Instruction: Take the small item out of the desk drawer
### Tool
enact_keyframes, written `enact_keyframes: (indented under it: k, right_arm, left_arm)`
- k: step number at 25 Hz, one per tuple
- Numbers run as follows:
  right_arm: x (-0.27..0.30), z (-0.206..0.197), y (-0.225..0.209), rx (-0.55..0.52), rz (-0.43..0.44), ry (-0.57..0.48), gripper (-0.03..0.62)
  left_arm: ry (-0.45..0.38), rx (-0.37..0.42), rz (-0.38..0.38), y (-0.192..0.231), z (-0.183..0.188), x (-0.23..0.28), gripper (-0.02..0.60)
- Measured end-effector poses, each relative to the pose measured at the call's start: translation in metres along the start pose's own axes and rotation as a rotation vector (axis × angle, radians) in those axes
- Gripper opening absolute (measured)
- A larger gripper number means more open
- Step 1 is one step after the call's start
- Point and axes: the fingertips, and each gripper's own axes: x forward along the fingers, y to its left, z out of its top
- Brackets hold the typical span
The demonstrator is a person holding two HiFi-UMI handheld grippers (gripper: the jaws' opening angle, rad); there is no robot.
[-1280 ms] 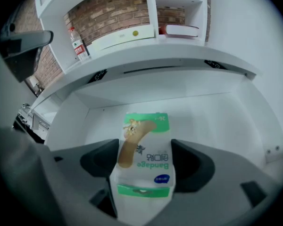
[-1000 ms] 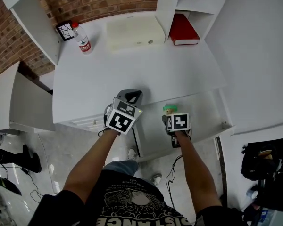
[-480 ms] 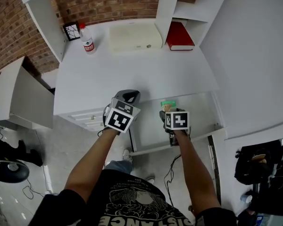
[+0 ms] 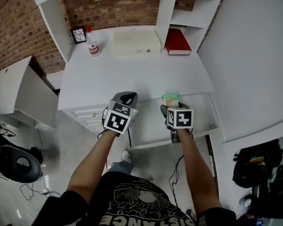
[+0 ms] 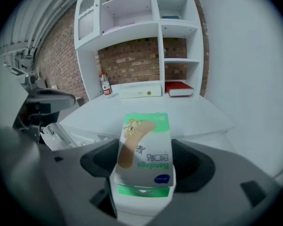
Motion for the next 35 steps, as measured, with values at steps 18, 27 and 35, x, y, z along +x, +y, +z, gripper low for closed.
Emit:
enact_keyframes:
  k: [18,27,35]
  right_arm:
    - [-0.124,0.048,0.009,-0.073,0.051,-0.31,0.348]
    - [-0.163,0.046,0.006,-0.129,0.038,-0.406,0.348]
    - [-0.179,0.049,0.007,-0.148,0.032,-0.457,0.348]
  left_arm:
    - [-0.07,-0.056,0.059,-0.053,0.024,-0.061,0.008]
    - [-0.093,-0.039,0.06,-0.077,0.029,-0.073,0.007]
    - [-0.11,-0.033,0.069,-0.082,0.038,-0.078,0.007]
